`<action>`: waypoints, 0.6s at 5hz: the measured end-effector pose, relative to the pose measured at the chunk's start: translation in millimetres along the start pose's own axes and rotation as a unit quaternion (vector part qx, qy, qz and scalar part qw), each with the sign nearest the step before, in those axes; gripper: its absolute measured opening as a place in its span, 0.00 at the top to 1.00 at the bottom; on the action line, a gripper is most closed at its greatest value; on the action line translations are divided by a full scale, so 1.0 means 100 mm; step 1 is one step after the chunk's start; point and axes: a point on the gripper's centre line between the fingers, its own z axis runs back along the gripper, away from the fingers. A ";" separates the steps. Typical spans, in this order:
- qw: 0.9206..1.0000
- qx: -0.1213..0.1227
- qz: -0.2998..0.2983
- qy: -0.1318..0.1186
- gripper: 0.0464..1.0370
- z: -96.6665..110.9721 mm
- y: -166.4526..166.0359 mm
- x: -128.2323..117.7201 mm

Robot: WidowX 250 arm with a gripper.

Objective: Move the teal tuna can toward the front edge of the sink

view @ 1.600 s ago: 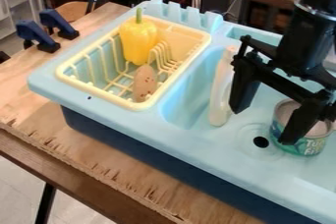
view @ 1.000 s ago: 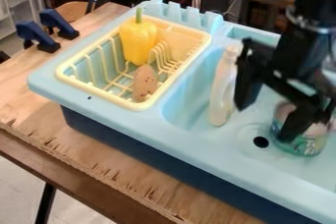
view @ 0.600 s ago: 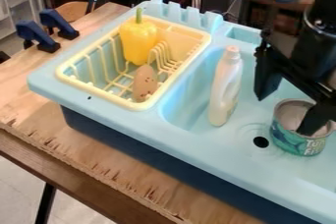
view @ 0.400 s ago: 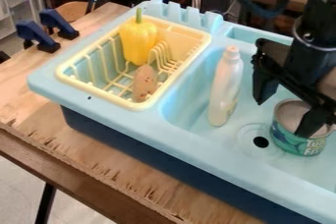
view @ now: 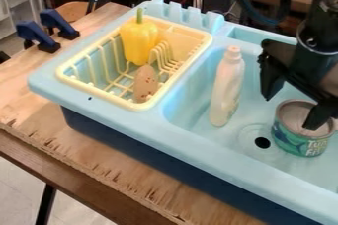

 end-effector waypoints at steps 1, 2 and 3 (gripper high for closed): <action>1.000 -0.005 0.010 -0.010 0.03 0.00 -0.07 0.11; 1.000 -0.001 0.014 0.003 0.03 -0.11 -0.08 0.10; 1.000 0.002 0.020 0.019 0.03 -0.24 -0.05 0.12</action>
